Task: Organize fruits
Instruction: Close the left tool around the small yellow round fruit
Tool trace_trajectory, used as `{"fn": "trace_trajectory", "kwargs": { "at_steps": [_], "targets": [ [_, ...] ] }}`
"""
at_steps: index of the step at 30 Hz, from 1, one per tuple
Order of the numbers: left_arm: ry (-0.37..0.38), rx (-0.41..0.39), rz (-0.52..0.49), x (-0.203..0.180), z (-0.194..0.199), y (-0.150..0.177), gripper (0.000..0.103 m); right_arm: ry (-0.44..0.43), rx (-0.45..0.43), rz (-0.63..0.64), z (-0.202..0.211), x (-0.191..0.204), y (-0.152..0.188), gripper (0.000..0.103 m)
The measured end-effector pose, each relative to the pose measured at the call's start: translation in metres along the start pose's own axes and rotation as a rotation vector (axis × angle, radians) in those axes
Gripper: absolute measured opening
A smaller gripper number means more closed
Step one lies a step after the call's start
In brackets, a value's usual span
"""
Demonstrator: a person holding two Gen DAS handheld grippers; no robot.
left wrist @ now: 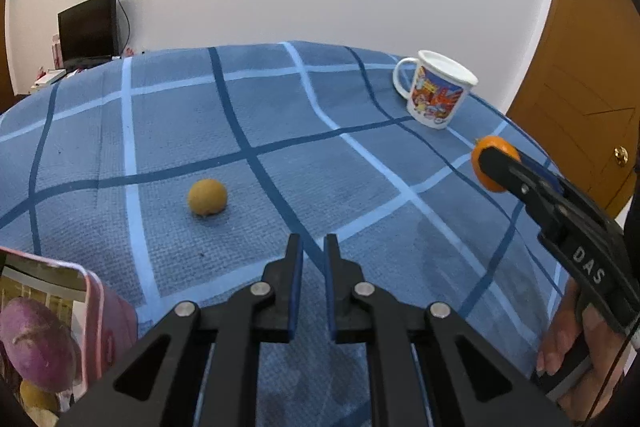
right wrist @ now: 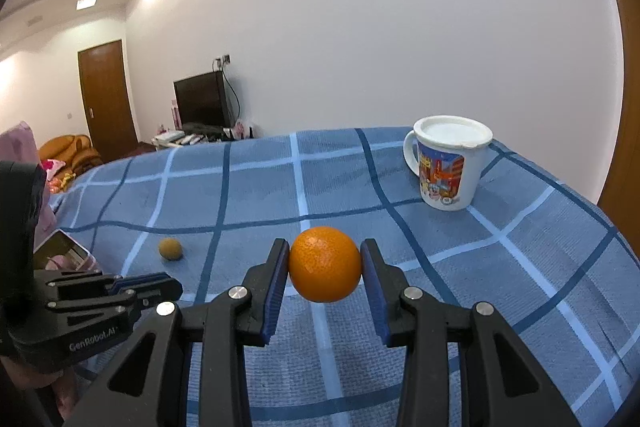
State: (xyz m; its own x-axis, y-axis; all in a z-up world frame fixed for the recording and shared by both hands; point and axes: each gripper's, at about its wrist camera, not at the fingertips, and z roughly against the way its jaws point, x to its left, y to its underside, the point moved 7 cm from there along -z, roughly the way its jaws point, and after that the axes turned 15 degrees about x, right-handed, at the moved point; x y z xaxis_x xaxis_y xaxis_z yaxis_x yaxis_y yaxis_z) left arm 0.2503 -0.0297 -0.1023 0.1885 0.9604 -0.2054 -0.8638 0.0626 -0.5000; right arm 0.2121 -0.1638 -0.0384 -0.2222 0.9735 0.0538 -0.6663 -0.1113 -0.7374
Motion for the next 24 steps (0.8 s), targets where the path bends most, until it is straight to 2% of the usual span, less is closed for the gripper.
{"fn": "trace_trajectory", "kwargs": {
  "at_steps": [4,15,24],
  "targets": [
    [0.01,-0.027,-0.008,-0.001,0.007,0.003,0.011,-0.01,-0.035,-0.005,0.008,0.0,-0.001,0.039],
    [-0.038,-0.129,-0.085,-0.017,0.034,0.014,0.011,-0.027,-0.149,0.039,0.032,0.01,0.001,0.039],
    [-0.055,-0.204,-0.126,-0.025,0.053,0.026,0.011,-0.043,-0.176,0.057,0.039,0.014,0.004,0.039]
  ]
}}
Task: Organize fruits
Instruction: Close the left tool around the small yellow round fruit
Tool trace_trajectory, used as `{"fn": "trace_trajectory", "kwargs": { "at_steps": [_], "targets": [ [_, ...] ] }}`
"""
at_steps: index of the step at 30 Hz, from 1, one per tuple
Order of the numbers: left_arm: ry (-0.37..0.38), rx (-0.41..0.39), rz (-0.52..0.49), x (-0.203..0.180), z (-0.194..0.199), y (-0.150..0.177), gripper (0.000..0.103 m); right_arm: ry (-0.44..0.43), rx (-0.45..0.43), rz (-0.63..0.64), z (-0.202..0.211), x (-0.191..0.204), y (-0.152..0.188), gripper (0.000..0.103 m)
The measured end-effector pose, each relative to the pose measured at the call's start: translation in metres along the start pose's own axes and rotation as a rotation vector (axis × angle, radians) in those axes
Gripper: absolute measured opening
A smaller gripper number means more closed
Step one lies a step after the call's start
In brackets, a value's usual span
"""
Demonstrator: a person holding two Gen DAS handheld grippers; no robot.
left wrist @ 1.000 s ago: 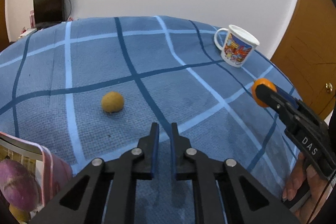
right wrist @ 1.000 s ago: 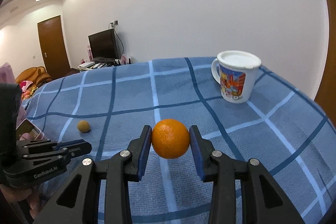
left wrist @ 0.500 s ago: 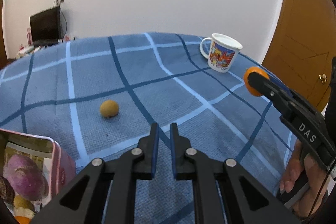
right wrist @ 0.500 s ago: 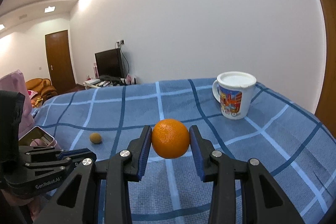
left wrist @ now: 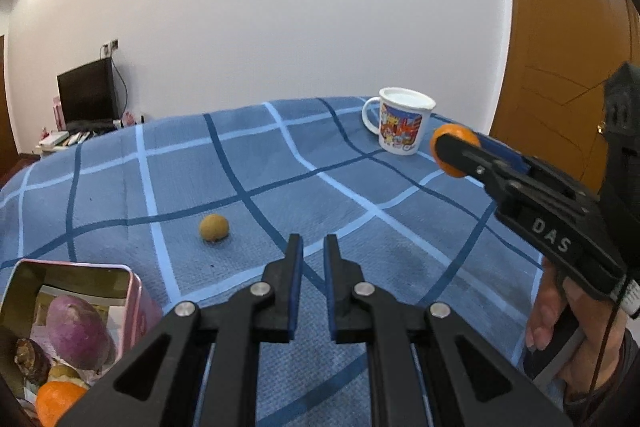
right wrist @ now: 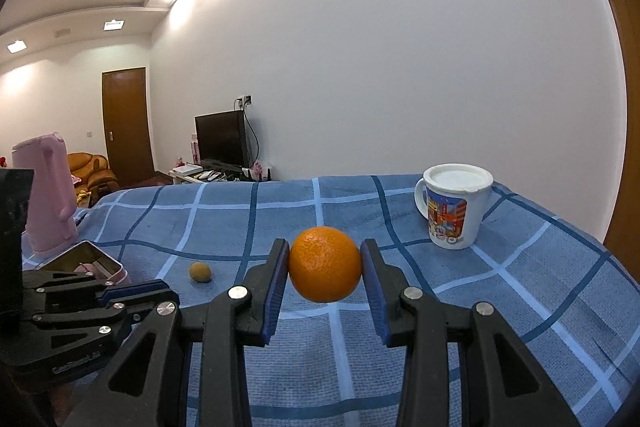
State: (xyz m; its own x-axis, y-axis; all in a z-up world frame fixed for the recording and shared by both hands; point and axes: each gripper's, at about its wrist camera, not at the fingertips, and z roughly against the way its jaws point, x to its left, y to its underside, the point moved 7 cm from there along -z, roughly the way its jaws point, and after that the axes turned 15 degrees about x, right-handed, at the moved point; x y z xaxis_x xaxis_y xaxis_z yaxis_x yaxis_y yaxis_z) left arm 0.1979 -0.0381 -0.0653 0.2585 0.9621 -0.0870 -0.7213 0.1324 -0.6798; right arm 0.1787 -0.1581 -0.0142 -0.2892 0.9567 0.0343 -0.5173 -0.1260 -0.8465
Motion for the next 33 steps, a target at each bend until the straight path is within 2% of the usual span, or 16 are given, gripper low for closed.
{"fn": "trace_trajectory", "kwargs": {
  "at_steps": [7,11,12,13,15,16,21,25,26,29,30,31,33],
  "targets": [
    [-0.019,-0.07,-0.026,-0.004,0.017,0.002,0.011,-0.005,-0.009,0.011,0.002,0.003,0.0,0.039],
    [-0.138,-0.049,-0.015,0.006,0.007,-0.006,0.014,-0.007,-0.009,0.011,0.002,0.003,0.0,0.039],
    [-0.143,-0.032,0.006,0.011,0.001,-0.009,0.024,-0.008,-0.01,0.012,0.003,0.003,0.0,0.039],
    [-0.145,-0.008,0.03,0.018,-0.006,-0.012,0.04,-0.011,-0.009,0.013,0.003,0.003,0.001,0.039],
    [-0.128,0.034,0.086,0.03,-0.019,-0.017,0.055,-0.016,-0.007,0.014,0.003,0.003,0.001,0.039],
    [-0.111,0.047,0.103,0.034,-0.024,-0.019,0.055,-0.016,-0.003,0.013,0.002,0.003,0.001,0.039],
    [-0.073,0.121,0.167,0.047,-0.051,-0.027,0.055,-0.023,0.004,0.007,0.001,0.002,0.001,0.039],
    [-0.088,0.184,0.236,0.054,-0.075,-0.032,0.055,-0.027,0.005,0.01,0.001,0.003,0.001,0.039],
    [-0.091,0.215,0.249,0.056,-0.082,-0.031,0.052,-0.029,0.005,0.009,0.001,0.003,0.001,0.039],
    [-0.077,0.254,0.269,0.059,-0.092,-0.029,0.034,-0.035,0.006,0.009,0.0,0.003,0.001,0.039],
    [-0.063,0.264,0.275,0.059,-0.095,-0.028,0.021,-0.038,0.007,0.009,0.0,0.003,0.001,0.039],
    [-0.043,0.274,0.281,0.06,-0.097,-0.026,0.015,-0.041,0.01,0.01,-0.001,0.003,0.001,0.039],
    [-0.033,0.276,0.284,0.06,-0.096,-0.023,0.013,-0.043,0.009,0.008,0.0,0.002,0.001,0.039]
  ]
}}
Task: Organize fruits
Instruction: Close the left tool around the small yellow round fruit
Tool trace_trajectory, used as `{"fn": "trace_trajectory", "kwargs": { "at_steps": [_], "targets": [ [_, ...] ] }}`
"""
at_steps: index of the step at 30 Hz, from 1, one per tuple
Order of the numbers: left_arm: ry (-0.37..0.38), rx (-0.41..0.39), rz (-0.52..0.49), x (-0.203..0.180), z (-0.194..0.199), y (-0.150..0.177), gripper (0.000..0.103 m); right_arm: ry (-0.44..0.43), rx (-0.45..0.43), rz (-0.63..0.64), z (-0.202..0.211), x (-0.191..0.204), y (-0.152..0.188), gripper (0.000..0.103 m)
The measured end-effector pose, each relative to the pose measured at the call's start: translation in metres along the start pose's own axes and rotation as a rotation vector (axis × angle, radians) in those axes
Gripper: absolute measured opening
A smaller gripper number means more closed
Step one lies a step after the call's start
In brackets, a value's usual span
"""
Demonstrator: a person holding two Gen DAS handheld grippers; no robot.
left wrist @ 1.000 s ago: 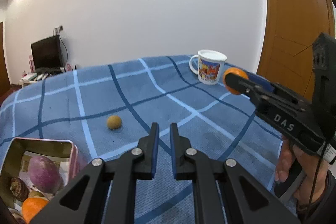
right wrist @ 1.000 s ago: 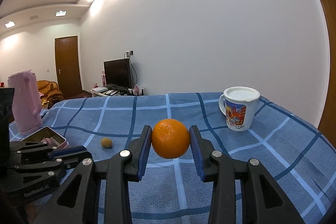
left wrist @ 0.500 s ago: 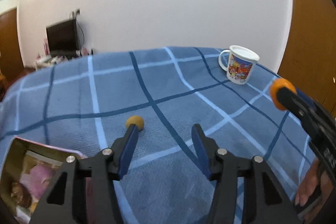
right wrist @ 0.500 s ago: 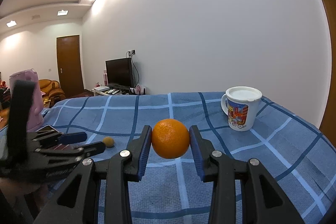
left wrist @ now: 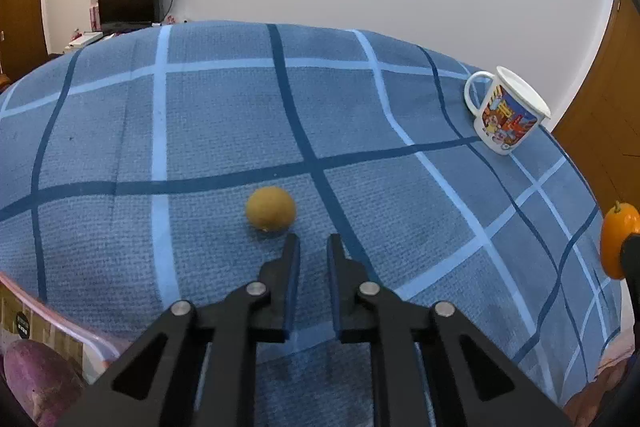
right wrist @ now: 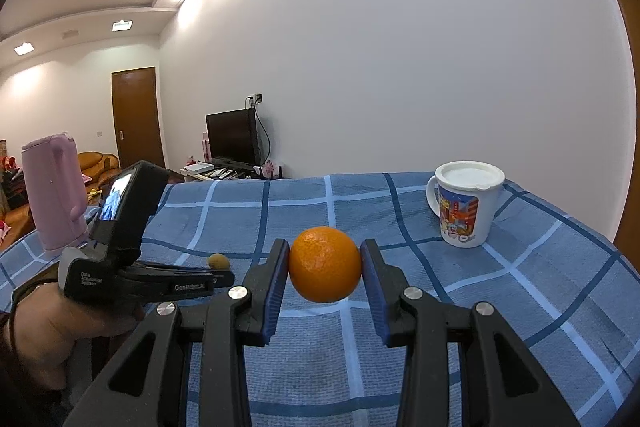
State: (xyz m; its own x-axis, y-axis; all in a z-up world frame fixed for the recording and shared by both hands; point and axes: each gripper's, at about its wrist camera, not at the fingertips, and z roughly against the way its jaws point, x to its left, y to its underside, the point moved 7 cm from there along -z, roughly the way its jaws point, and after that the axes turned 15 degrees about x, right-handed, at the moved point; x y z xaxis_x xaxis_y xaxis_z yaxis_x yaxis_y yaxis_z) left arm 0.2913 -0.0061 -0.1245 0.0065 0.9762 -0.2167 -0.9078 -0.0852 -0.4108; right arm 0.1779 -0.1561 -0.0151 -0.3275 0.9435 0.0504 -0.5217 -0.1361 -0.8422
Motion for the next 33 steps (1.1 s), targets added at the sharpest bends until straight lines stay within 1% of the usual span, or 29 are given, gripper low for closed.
{"fn": "trace_trajectory", "kwargs": {
  "at_steps": [3,5,6,7,8,9,10,11,12,13,14,15,18,20,22,24,25,26,29,30,33],
  "targets": [
    [-0.008,-0.011,-0.023,-0.002,0.005,0.003,0.012,0.0,-0.002,0.0,0.001,0.0,0.0,0.039],
    [-0.01,-0.022,-0.014,0.0,0.01,0.003,0.013,0.001,-0.003,0.003,0.001,0.001,0.0,0.039],
    [-0.008,-0.023,0.002,0.002,0.013,0.003,0.016,0.001,-0.003,0.003,0.001,0.001,0.0,0.039],
    [-0.002,-0.016,0.013,0.004,0.016,0.003,0.03,0.0,-0.003,0.002,0.001,0.001,0.0,0.039],
    [0.002,-0.013,0.022,0.004,0.021,0.002,0.041,0.0,-0.002,0.002,0.001,0.001,0.0,0.039],
    [0.017,-0.031,0.021,0.003,0.031,0.001,0.055,0.0,0.0,0.0,0.001,0.001,0.0,0.039],
    [0.007,-0.046,0.018,0.002,0.038,0.0,0.071,-0.001,0.003,0.001,0.0,0.001,0.0,0.039],
    [-0.023,-0.073,0.02,0.003,0.047,-0.003,0.078,-0.008,0.009,-0.001,-0.001,0.001,0.0,0.039],
    [-0.044,-0.105,0.028,0.004,0.056,-0.005,0.089,-0.021,0.022,-0.009,-0.004,0.0,-0.001,0.039],
    [-0.044,-0.13,0.037,0.005,0.063,-0.008,0.093,-0.04,0.067,-0.036,-0.014,-0.002,-0.001,0.039],
    [-0.037,-0.138,0.044,0.006,0.066,-0.01,0.093,-0.067,0.12,-0.063,-0.025,-0.004,-0.001,0.039],
    [-0.04,-0.134,0.047,0.007,0.065,-0.012,0.093,-0.075,0.145,-0.077,-0.032,-0.006,-0.003,0.039],
    [-0.079,-0.097,0.03,0.007,0.051,-0.02,0.093,-0.023,0.193,-0.084,-0.047,-0.012,-0.012,0.039],
    [-0.094,-0.054,0.014,0.006,0.034,-0.023,0.088,-0.017,0.218,-0.124,-0.058,-0.021,-0.014,0.039],
    [-0.097,-0.026,-0.004,0.002,0.022,-0.024,0.077,-0.013,0.234,-0.144,-0.066,-0.026,-0.009,0.039],
    [-0.109,-0.009,-0.016,0.001,0.013,-0.024,0.07,-0.026,0.246,-0.159,-0.07,-0.029,-0.005,0.039],
    [-0.121,0.0,-0.014,0.003,0.01,-0.025,0.063,-0.027,0.234,-0.164,-0.069,-0.03,-0.006,0.039],
    [-0.125,0.008,-0.01,0.005,0.007,-0.026,0.059,-0.027,0.232,-0.159,-0.069,-0.03,-0.006,0.039],
    [-0.112,0.048,0.013,0.012,-0.003,-0.024,0.045,-0.024,0.227,-0.137,-0.069,-0.025,-0.007,0.039],
    [-0.107,0.053,0.01,0.013,-0.005,-0.023,0.029,-0.023,0.224,-0.13,-0.068,-0.024,-0.008,0.039],
    [-0.104,0.046,-0.008,0.01,-0.003,-0.018,0.029,-0.018,0.208,-0.105,-0.063,-0.019,-0.007,0.039]
  ]
}}
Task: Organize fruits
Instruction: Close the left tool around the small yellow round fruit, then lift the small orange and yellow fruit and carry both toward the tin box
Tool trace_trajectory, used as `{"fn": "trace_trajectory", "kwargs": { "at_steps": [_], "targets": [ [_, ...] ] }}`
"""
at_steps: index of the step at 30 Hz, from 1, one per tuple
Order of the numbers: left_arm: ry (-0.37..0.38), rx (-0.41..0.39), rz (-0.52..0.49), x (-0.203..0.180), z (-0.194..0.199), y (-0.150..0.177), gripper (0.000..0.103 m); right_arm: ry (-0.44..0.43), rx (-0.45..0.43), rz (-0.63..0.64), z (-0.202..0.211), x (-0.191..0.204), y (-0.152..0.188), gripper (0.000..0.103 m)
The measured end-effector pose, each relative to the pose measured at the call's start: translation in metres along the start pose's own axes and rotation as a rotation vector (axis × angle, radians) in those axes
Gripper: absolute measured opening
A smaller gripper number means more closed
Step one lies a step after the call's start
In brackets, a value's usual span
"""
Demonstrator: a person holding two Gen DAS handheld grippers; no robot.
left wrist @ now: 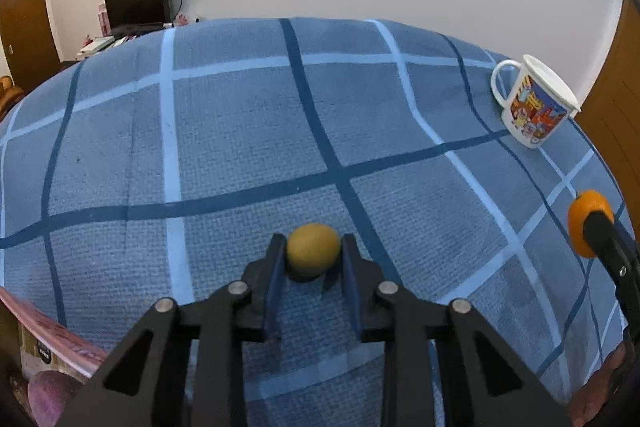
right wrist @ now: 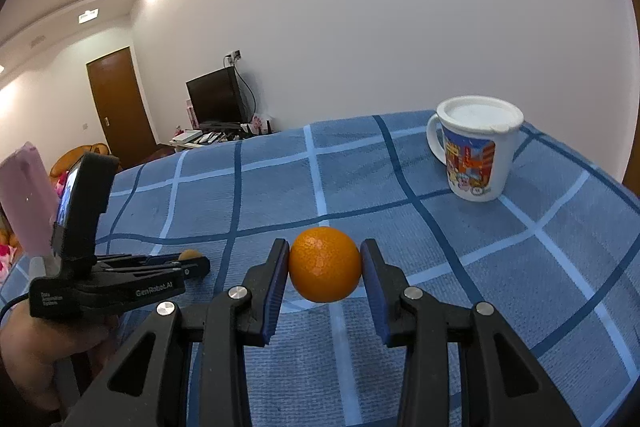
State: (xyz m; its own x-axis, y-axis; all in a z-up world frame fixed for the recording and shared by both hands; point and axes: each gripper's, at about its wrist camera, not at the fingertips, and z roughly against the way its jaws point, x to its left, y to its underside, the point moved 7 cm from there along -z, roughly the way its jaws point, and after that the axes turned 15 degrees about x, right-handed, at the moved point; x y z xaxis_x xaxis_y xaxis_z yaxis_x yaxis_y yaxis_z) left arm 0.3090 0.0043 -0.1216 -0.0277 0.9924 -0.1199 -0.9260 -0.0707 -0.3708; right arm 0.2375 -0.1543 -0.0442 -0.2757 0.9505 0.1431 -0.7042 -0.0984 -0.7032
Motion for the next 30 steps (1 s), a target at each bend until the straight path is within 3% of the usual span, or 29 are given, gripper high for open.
{"fn": "trace_trajectory", "kwargs": {
  "at_steps": [9,20,30],
  "targets": [
    [0.056,-0.059,-0.104,-0.021,0.036,0.036,0.028,-0.028,-0.046,0.017,0.021,0.007,0.012,0.039],
    [0.058,-0.174,-0.192,-0.031,0.085,0.096,0.028,-0.081,-0.071,0.051,0.051,0.032,0.038,0.039],
    [0.022,-0.273,-0.226,-0.034,0.109,0.119,0.028,-0.083,-0.089,0.072,0.07,0.045,0.055,0.039]
  ]
}}
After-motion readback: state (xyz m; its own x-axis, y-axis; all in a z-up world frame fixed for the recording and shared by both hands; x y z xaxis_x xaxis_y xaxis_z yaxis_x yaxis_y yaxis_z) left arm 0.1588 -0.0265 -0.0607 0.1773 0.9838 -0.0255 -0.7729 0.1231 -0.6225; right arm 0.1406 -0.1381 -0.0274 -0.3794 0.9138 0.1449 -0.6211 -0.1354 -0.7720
